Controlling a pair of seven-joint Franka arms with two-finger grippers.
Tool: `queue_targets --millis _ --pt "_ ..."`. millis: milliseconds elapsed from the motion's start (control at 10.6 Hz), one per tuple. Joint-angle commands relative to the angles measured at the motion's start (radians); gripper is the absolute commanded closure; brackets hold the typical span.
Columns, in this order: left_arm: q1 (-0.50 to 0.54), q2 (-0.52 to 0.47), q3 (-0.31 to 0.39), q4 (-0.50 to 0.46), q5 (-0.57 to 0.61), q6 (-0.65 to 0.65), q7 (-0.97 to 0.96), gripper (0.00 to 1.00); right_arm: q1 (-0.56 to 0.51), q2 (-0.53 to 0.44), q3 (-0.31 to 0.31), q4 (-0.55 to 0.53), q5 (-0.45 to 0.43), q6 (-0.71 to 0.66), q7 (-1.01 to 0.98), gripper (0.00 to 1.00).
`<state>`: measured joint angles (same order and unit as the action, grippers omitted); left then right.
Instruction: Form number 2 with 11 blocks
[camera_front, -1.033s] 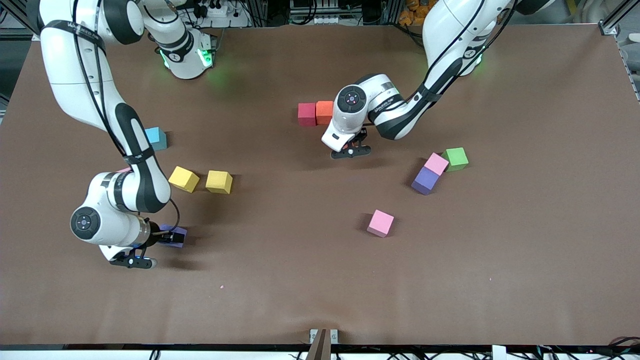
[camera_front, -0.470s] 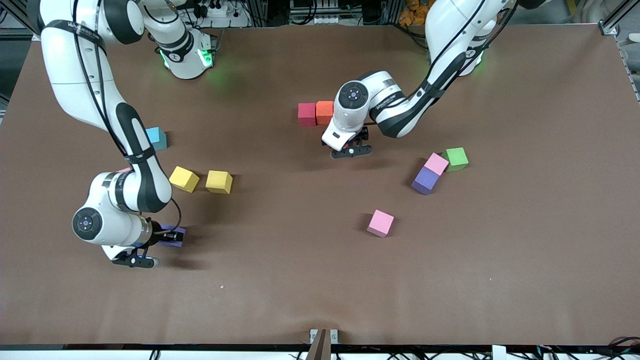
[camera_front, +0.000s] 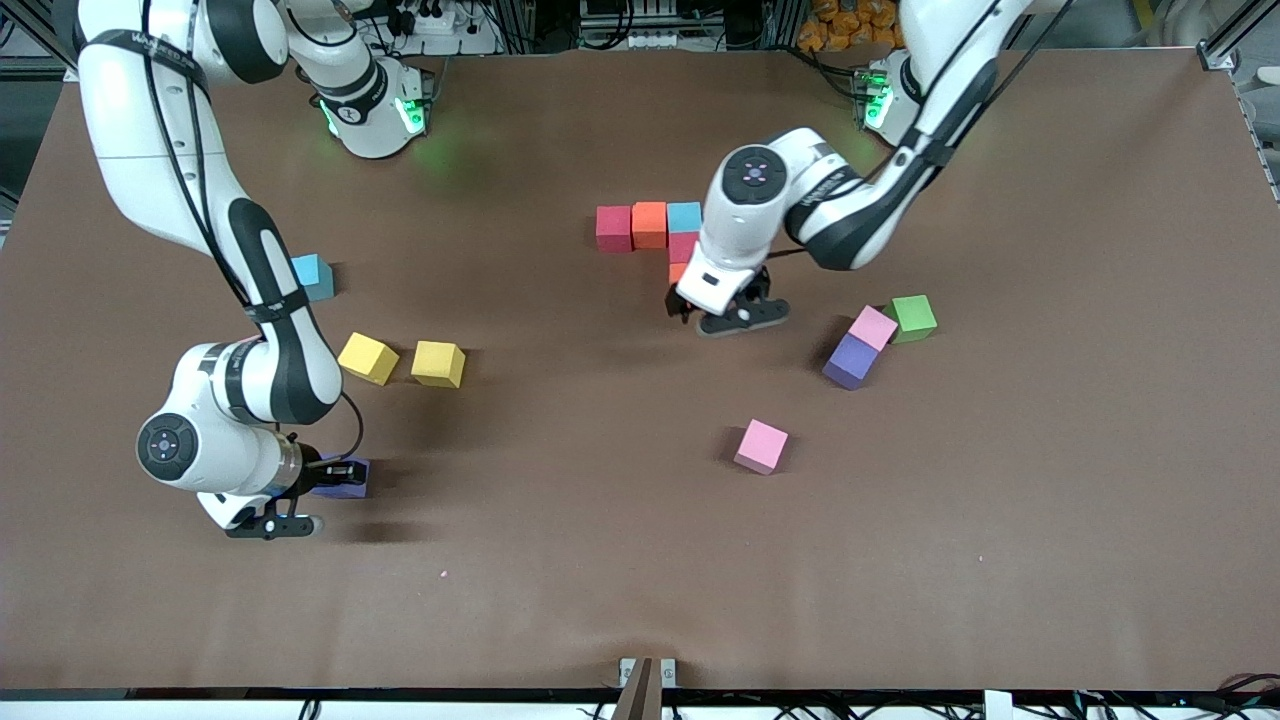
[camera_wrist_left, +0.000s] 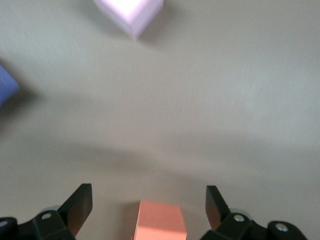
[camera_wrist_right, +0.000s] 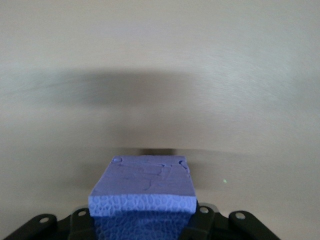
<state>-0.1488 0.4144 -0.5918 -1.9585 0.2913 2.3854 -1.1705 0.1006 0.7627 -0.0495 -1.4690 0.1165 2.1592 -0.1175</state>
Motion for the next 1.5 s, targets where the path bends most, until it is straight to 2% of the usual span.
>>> queue_targets --millis 0,94,282,376,563,845,1033,1409 --pt "0.038 0.041 0.013 0.135 -0.050 -0.018 0.032 0.00 0.059 -0.032 0.005 0.041 -0.020 -0.102 -0.167 0.73" --pt "0.035 0.059 0.059 0.194 -0.081 -0.029 0.035 0.00 0.127 -0.032 0.002 0.067 -0.055 -0.139 -0.251 0.73" --pt "0.035 0.067 0.128 0.286 -0.182 -0.134 0.133 0.00 0.271 -0.032 0.003 0.087 -0.102 -0.165 -0.348 0.72" --pt "0.023 0.084 0.165 0.327 -0.240 -0.175 0.196 0.00 0.344 -0.032 0.004 0.087 -0.106 -0.163 -0.402 0.72" --pt "0.012 0.148 0.216 0.400 -0.297 -0.201 0.200 0.00 0.431 -0.054 0.005 0.075 -0.104 -0.160 -0.474 0.72" --pt "-0.044 0.246 0.286 0.466 -0.343 -0.198 0.110 0.00 0.504 -0.187 0.004 -0.138 -0.104 -0.121 -0.540 0.72" --pt "-0.066 0.293 0.291 0.503 -0.340 -0.184 -0.013 0.00 0.573 -0.256 0.004 -0.262 -0.104 -0.056 -0.554 0.72" --pt "-0.113 0.345 0.348 0.504 -0.334 -0.115 -0.078 0.00 0.714 -0.244 0.002 -0.301 -0.116 0.109 -0.637 0.71"
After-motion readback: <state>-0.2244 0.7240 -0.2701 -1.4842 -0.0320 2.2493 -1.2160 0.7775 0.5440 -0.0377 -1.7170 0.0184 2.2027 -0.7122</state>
